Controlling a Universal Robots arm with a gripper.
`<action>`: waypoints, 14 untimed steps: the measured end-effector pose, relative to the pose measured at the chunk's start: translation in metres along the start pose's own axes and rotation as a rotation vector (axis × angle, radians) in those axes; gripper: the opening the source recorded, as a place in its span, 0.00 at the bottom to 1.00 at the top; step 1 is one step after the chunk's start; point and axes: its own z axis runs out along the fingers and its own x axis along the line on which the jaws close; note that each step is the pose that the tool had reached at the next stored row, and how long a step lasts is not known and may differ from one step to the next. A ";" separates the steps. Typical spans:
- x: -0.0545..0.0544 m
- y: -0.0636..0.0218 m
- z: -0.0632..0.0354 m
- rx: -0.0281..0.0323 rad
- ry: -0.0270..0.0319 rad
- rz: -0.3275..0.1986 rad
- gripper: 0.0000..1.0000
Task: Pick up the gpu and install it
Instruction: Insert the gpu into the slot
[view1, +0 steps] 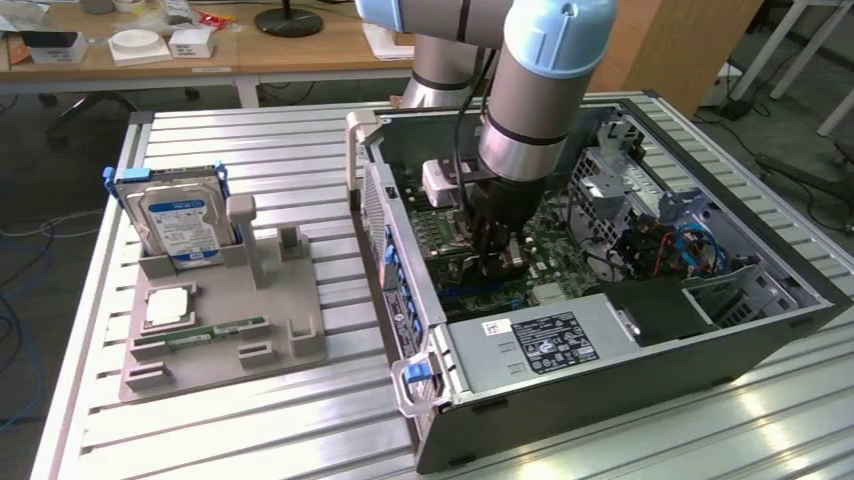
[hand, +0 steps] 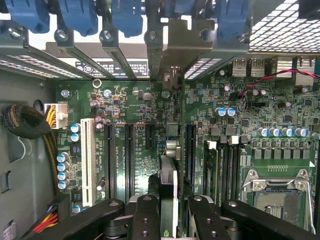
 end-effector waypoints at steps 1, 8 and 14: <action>0.000 0.0000 0.0004 0.0000 0.0000 0.000 0.27; 0.000 0.0002 0.0022 -0.0002 0.0000 0.000 0.27; 0.000 0.0010 0.0044 -0.0006 0.0003 0.000 0.27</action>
